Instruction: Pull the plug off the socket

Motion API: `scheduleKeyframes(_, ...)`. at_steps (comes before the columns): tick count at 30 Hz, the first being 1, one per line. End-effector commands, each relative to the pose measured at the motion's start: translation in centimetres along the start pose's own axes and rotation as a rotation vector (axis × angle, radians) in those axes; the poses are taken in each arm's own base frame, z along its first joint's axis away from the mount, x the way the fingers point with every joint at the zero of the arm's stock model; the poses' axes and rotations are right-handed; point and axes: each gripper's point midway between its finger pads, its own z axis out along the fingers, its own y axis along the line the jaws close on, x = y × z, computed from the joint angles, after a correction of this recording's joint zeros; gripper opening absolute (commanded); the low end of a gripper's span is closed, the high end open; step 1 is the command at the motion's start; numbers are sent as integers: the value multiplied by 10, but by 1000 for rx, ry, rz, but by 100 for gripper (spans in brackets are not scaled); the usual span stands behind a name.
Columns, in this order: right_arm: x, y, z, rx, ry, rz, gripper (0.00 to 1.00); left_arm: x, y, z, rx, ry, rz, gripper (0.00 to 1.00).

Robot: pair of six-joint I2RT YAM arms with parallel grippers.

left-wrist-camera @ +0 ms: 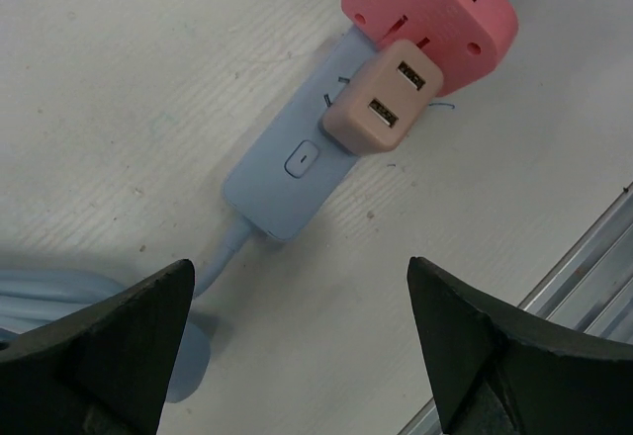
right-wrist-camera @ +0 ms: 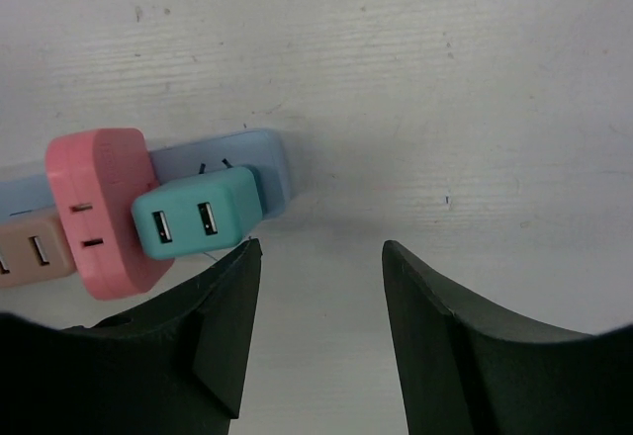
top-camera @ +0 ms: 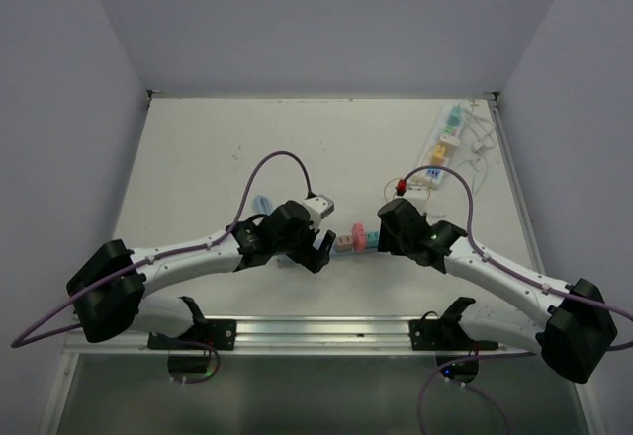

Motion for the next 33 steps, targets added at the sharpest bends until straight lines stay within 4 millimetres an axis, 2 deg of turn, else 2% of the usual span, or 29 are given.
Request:
scheduleKeyframes(1, 8, 2, 3, -31, 2, 76, 56, -30, 0, 7, -18, -139, -23, 92)
scheduleKeyframes(8, 26, 23, 30, -115, 45, 101, 55, -26, 4, 15, -30, -141, -4, 92)
scheduleKeyframes(9, 25, 26, 34, -126, 45, 105, 55, -33, 1, 15, -17, -170, -5, 92)
scheduleKeyframes(11, 20, 33, 43, -143, 27, 113, 54, -32, 1, 15, -17, -172, -5, 92)
scheduleKeyframes(13, 2, 41, 49, -168, -24, 113, 53, -33, 2, 13, -19, -179, -4, 92)
scheduleKeyframes(15, -7, 42, 58, -167, -36, 89, 52, -33, 3, 10, -23, -185, -2, 92)
scheduleKeyframes(16, -22, 49, 60, -189, -72, 93, 52, -33, 5, 10, -34, -187, 1, 92)
scheduleKeyframes(18, -32, 47, 73, -176, -79, 71, 52, -35, 6, 8, -41, -194, 3, 92)
scheduleKeyframes(19, -46, 57, 74, -212, -100, 74, 52, -37, 8, 7, -51, -200, 3, 92)
scheduleKeyframes(21, -54, 59, 87, -212, -101, 45, 52, -40, 9, 6, -60, -207, 4, 92)
scheduleKeyframes(22, -66, 67, 87, -236, -121, 44, 52, -42, 10, 6, -66, -209, 6, 91)
scheduleKeyframes(24, -69, 66, 93, -238, -112, 40, 51, -48, 9, 7, -70, -215, 5, 91)
scheduleKeyframes(25, -71, 71, 92, -266, -112, 42, 51, -57, 6, 5, -69, -234, 2, 90)
scheduleKeyframes(27, -71, 68, 88, -276, -120, 46, 51, -54, 15, 8, -122, -206, -8, 90)
scheduleKeyframes(28, -70, 66, 86, -273, -121, 47, 51, -63, 14, 7, -130, -217, -11, 90)
scheduleKeyframes(30, -63, 58, 82, -261, -118, 45, 52, -64, 22, 11, -179, -204, -8, 90)
scheduleKeyframes(31, -66, 56, 73, -270, -138, 53, 52, -74, 22, 9, -193, -220, -15, 90)
scheduleKeyframes(32, -66, 53, 68, -269, -148, 59, 52, -74, 25, 10, -212, -210, -16, 90)
scheduleKeyframes(33, -58, 47, 67, -263, -138, 61, 52, -75, 28, 11, -236, -209, -21, 90)
